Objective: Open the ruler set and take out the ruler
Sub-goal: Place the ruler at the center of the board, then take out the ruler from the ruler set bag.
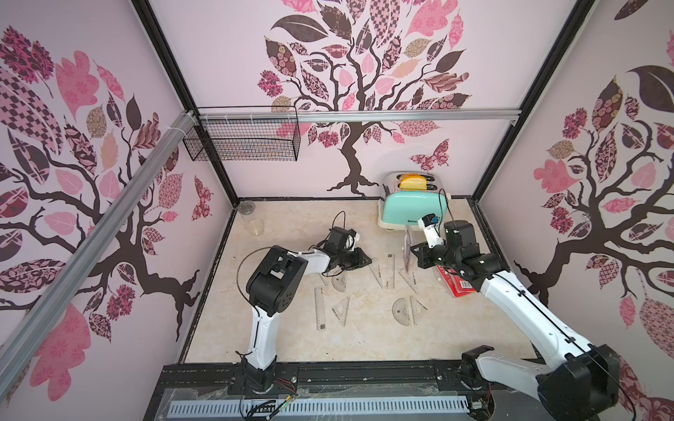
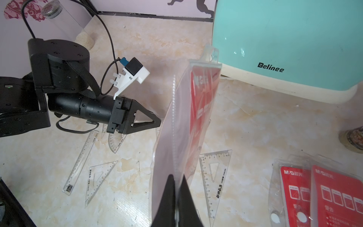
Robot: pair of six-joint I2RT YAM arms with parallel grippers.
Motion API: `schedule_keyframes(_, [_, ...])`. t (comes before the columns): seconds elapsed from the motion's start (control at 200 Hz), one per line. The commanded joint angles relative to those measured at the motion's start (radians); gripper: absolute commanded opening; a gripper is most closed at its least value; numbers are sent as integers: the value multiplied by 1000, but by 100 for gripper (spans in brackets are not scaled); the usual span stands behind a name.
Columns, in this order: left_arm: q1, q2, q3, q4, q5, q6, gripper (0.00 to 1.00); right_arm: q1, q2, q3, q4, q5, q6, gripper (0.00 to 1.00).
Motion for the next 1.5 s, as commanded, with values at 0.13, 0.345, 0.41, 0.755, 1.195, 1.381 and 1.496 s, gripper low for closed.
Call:
schedule_keyframes(0.13, [8, -9, 5, -35, -24, 31, 29, -5, -18, 28, -6, 4, -13, 0])
schedule_keyframes(0.345, [8, -76, 31, -131, -81, 96, 37, -5, -15, 29, 0, -16, -12, 0])
schedule_keyframes(0.41, [7, -106, 35, -167, -115, 120, 37, -5, -14, 29, 6, -32, -12, 0])
schedule_keyframes(0.755, [-135, -400, 35, -196, -305, 181, 22, -4, 4, -15, 104, -174, 9, 0])
schedule_keyframes(1.195, [-287, -459, 83, -196, -346, 182, 2, -2, 9, -33, 157, -234, 14, 0])
schedule_keyframes(1.381, [-288, -436, 77, -155, -352, 168, 1, -2, 1, -44, 165, -259, 5, 0])
schedule_keyframes(1.496, [-289, -423, 89, -153, -345, 169, 1, -2, 3, -42, 165, -261, 5, 0])
